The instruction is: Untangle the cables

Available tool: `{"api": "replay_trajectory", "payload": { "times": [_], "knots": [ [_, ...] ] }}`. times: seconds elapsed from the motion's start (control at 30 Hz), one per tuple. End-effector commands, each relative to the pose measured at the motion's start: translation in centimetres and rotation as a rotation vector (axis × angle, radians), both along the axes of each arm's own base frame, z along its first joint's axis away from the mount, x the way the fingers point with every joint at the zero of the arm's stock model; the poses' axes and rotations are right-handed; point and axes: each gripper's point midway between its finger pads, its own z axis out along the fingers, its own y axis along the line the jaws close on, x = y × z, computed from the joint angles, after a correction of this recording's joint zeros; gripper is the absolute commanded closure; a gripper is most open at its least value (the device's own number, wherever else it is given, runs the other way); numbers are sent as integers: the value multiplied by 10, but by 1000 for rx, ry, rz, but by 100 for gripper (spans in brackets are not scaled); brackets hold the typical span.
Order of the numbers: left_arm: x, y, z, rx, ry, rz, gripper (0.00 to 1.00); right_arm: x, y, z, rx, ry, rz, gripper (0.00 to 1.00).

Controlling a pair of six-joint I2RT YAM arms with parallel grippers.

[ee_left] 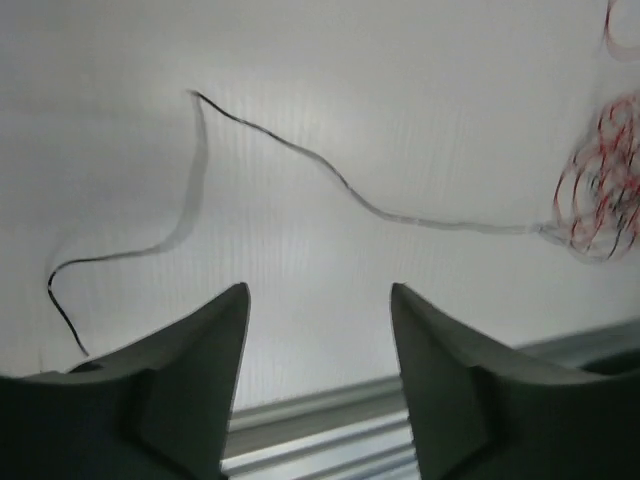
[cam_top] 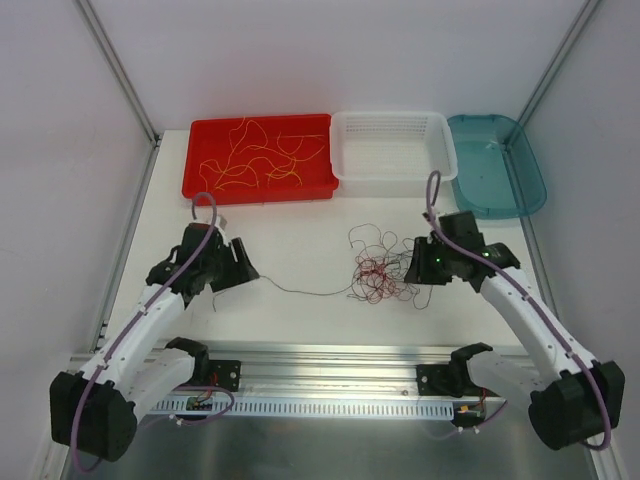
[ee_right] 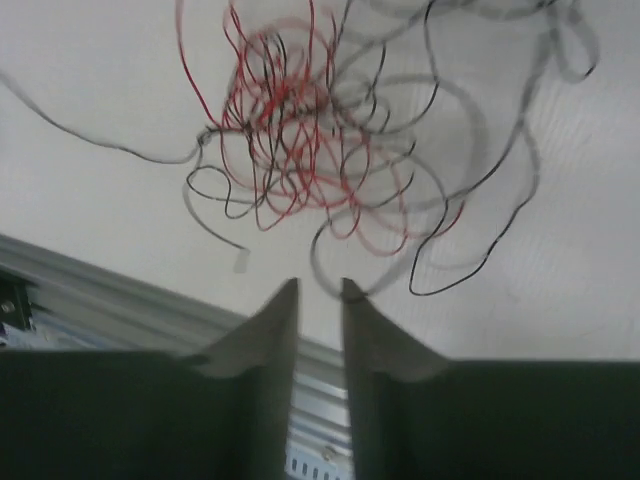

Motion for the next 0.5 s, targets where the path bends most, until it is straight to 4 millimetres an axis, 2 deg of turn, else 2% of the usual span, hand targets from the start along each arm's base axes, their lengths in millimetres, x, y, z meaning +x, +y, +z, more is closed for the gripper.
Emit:
{"api": "replay_trajectory", "payload": {
  "times": [0.0, 0.07, 0.1, 0.13, 0.2, 0.23, 0.33, 0.37, 0.4, 0.43, 0.47],
  "knots": [
    [-28, -54, 2, -169, 41, -178, 38, -24, 13, -44, -53, 136, 94, 64],
    [-43, -74, 3, -202, 64, -262, 22, -38, 15, -56, -101, 198, 119, 52],
    [-46, -79, 6, -211, 63, -284, 10, -39, 16, -54, -132, 181, 133, 44],
    [-49, -84, 9, -216, 61, -311, 7, -38, 16, -50, -142, 161, 136, 41],
    [-42, -89, 22, -219, 30, -312, 6, -35, 16, -34, -149, 104, 137, 38],
    [-35, -92, 32, -219, 8, -310, 7, -28, 20, -19, -134, 59, 136, 38],
    [-14, -103, 46, -200, -24, -315, 9, -5, 26, 5, -104, -42, 90, 39],
    [-8, -108, 48, -200, -24, -320, 10, 1, 28, 9, -87, -56, 63, 39],
    [0, -115, 42, -192, 3, -322, 10, 8, 30, 7, -92, -52, 44, 39],
    [10, -124, 55, -204, -24, -334, 10, 17, 35, 10, -74, -69, 28, 40],
    [13, -132, 57, -207, -24, -351, 11, 24, 39, 12, -63, -73, 18, 40]
  ]
}}
